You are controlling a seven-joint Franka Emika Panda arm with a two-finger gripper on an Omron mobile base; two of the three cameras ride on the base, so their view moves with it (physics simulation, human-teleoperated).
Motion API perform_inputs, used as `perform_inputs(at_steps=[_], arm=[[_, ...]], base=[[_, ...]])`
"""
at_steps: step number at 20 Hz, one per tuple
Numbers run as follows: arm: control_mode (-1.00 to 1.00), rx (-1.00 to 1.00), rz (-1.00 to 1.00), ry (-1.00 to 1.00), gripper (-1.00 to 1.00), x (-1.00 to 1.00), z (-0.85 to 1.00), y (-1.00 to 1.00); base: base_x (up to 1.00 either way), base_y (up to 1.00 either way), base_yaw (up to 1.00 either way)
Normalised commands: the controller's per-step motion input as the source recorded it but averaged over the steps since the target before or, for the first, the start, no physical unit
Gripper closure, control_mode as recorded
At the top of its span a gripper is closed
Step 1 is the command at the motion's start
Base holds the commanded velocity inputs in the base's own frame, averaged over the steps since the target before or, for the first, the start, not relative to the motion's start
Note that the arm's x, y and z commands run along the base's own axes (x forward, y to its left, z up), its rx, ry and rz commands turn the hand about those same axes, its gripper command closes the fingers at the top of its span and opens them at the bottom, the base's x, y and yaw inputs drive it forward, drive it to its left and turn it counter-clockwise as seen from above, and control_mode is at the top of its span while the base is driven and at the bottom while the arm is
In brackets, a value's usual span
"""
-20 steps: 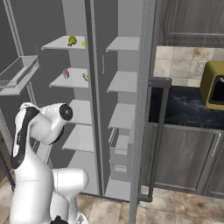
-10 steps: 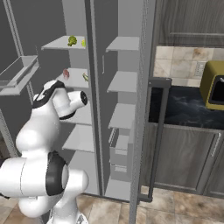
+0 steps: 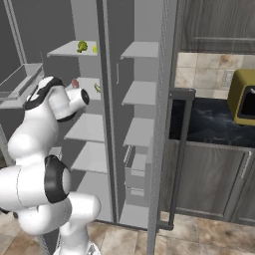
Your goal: Gather the corn and broccoli from the fridge and place them on a tray on the dining counter. Then gather the steak and fish from the fridge and place them on the other tray.
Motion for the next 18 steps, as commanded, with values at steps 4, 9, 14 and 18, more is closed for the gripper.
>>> perform_inputs(at_steps=[4,9,14,18], arm=[[-1.0,0.0,0.0,-0.12,-1.0,0.0,0.63,0.23],[-1.0,0.0,0.0,-0.14,-1.0,0.05,0.41,0.32],[-1.0,-0.01,0.0,-0.19,-1.0,0.0,0.1,0.85],[-1.0,0.0,0.0,-0.07,-1.0,0.0,0.34,0.56]], base=[[0.0,0.0,0.0],[0.0,0.0,0.0],[0.0,0.0,0.0],[0.0,0.0,0.0]])
